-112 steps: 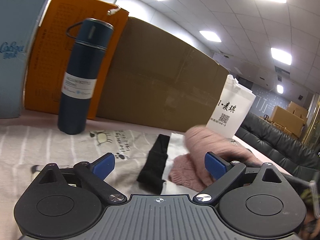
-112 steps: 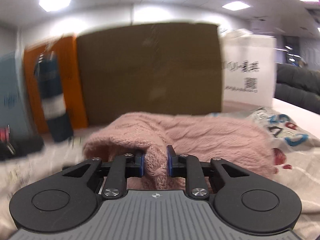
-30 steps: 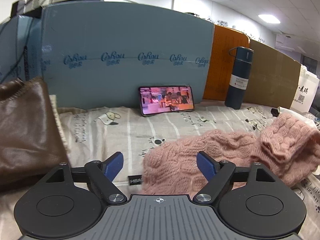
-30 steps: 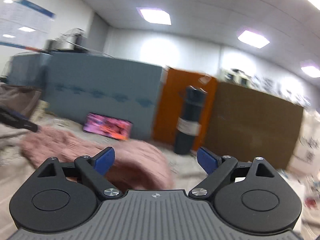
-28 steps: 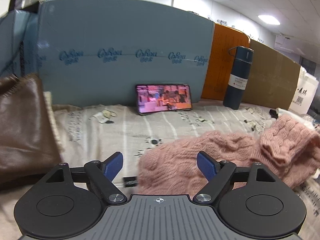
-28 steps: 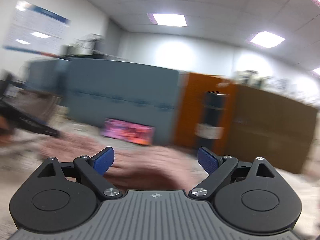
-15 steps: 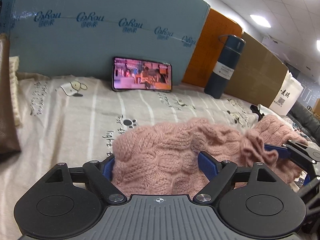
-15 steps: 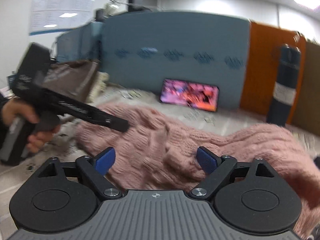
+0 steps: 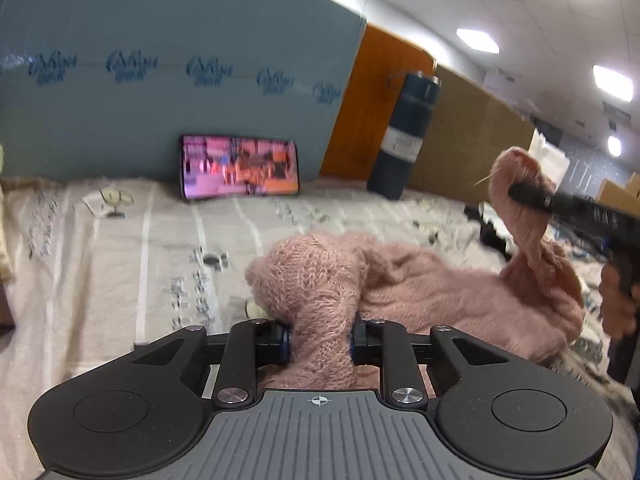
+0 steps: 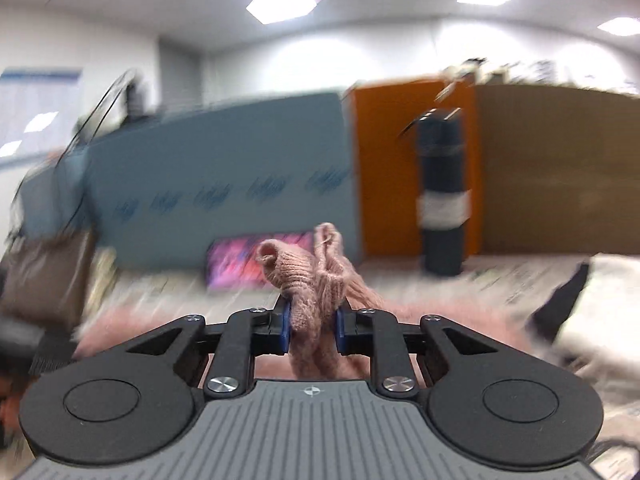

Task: Fold clothes

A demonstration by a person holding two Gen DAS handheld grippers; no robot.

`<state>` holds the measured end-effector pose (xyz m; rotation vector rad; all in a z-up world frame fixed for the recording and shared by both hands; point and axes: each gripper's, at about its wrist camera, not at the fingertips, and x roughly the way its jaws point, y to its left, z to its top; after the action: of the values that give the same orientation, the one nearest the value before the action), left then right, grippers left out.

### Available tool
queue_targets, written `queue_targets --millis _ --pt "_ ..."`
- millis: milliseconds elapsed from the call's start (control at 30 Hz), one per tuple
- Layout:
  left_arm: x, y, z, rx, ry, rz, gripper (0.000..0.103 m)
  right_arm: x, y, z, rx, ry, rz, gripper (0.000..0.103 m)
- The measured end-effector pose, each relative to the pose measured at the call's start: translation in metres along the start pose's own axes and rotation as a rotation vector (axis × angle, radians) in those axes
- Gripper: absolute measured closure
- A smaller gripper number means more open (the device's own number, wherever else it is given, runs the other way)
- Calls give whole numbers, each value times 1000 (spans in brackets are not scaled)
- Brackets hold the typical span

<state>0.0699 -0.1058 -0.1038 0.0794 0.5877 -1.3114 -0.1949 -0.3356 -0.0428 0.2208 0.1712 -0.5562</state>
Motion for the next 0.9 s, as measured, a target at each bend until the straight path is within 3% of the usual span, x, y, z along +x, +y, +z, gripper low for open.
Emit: queue_targets --millis 233,367,433,600,700,800,900 --pt "-36 15 17 -24 -166 105 83 -27 -53 47 209 -232 -94 86" --pt "-62 38 26 -90 -253 192 83 -47 -76 55 321 -346 -125 87" --pt "-68 49 27 -131 -258 215 83 -49 -86 51 362 -355 -145 87" --pt "-51 63 26 -176 -152 210 82 -27 -111 30 425 -242 -221 87" --pt "-36 59 22 -123 -89 236 81 -6 -121 11 427 -133 -273 87" --pt "-31 55 21 -90 -74 283 75 10 -129 -6 420 -46 -334 87" --pt "-32 51 18 -51 -101 381 43 17 -137 -15 415 7 -401 80"
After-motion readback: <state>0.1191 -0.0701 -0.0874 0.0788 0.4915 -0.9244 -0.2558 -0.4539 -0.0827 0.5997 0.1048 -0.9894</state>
